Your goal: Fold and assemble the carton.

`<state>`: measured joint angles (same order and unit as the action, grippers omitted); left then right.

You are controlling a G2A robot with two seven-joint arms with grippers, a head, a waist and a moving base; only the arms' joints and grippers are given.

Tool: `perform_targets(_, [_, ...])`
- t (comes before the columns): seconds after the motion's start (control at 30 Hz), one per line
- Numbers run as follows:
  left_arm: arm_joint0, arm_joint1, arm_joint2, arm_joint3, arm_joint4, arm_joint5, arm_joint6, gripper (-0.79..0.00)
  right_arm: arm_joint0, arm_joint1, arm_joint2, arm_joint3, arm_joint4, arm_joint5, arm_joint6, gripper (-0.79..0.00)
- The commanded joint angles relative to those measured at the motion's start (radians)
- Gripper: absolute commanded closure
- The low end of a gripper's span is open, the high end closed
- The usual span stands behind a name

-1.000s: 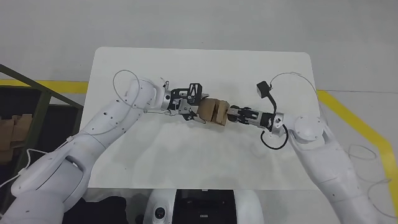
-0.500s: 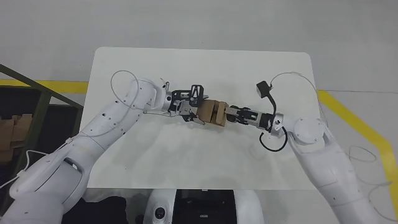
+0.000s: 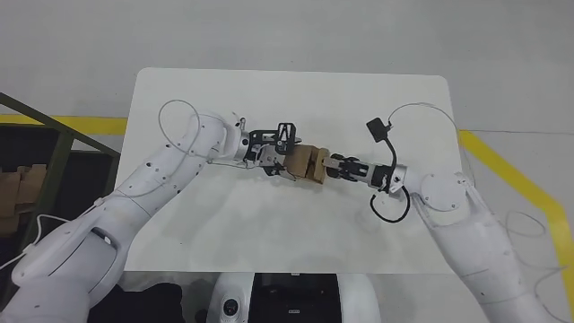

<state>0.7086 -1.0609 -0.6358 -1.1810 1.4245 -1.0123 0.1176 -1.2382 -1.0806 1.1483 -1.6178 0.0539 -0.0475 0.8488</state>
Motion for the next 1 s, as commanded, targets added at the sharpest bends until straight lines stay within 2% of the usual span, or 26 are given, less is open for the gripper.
perform_targets(0.0, [0.000, 0.002, -0.001, -0.007, -0.004, 0.000, -0.009, -0.591, 0.005, -0.001, -0.010, -0.006, -0.019, 0.013, -0.003, -0.191])
perform_targets(0.33, [0.010, 0.008, -0.018, -0.048, -0.017, 0.000, -0.054, -0.594, 0.032, -0.006, -0.048, -0.028, -0.101, 0.069, -0.031, -0.185])
perform_targets(0.6, [0.021, 0.010, -0.032, -0.061, -0.025, 0.000, -0.089, -0.588, 0.020, -0.004, -0.037, -0.043, -0.107, 0.075, -0.048, -0.228])
perform_targets(0.97, [0.028, 0.008, -0.042, -0.071, -0.039, 0.000, -0.123, -0.582, 0.008, -0.001, -0.036, -0.061, -0.155, 0.116, -0.049, -0.200])
